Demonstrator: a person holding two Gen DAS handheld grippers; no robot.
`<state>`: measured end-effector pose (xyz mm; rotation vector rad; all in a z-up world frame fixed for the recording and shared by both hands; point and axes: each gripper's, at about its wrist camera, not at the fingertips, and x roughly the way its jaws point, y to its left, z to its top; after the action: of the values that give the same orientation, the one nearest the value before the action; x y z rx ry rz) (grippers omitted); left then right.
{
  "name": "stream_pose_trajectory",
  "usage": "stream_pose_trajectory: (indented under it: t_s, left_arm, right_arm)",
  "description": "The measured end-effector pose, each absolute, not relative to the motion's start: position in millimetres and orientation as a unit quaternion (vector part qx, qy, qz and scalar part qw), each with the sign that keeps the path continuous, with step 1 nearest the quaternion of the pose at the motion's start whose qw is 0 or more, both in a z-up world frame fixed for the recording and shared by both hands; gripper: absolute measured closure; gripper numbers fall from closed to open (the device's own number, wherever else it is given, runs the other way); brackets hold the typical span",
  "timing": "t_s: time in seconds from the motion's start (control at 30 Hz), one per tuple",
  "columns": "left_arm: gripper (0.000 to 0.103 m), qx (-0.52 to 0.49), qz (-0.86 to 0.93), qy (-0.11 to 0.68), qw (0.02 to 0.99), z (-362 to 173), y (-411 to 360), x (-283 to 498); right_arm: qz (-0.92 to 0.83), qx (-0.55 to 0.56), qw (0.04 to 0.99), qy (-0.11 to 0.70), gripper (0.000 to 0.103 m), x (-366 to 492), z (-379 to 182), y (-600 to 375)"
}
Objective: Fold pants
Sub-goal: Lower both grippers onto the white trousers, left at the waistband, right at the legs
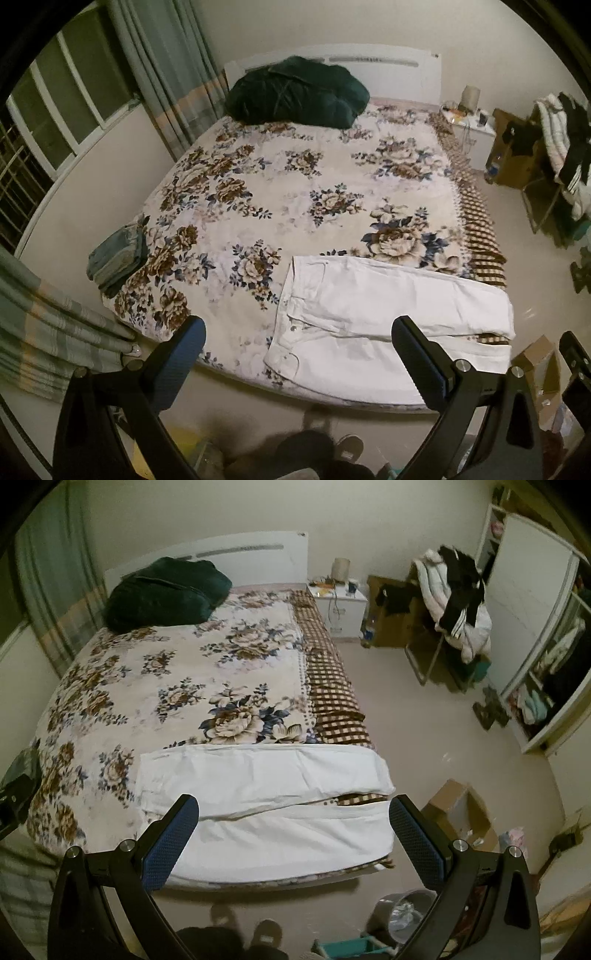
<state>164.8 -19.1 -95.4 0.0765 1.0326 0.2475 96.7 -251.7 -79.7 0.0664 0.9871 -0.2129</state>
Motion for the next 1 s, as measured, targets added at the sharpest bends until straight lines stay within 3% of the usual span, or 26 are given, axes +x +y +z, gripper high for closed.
stream_pose_trajectory:
  t_s: [0.37, 0.7, 1.0]
  left_arm:
    - [0.0, 0.04, 0.084, 0.584, 0.806, -215, -15, 336]
    - [0.0, -0.039, 0.138, 0.709, 0.691, -424, 28, 463]
    - [0.0, -0.089, 0.19, 0.755, 0.622, -542, 40, 510]
  right_arm:
    - [-0.153, 0.14, 0.81, 0.548, 0.0, 281, -226, -296]
    - [-0.247, 0.217, 0.712, 0.621, 0.0, 407, -440, -404]
    - [-0.331, 0.355, 0.608, 0.628, 0.0, 465, -617, -517]
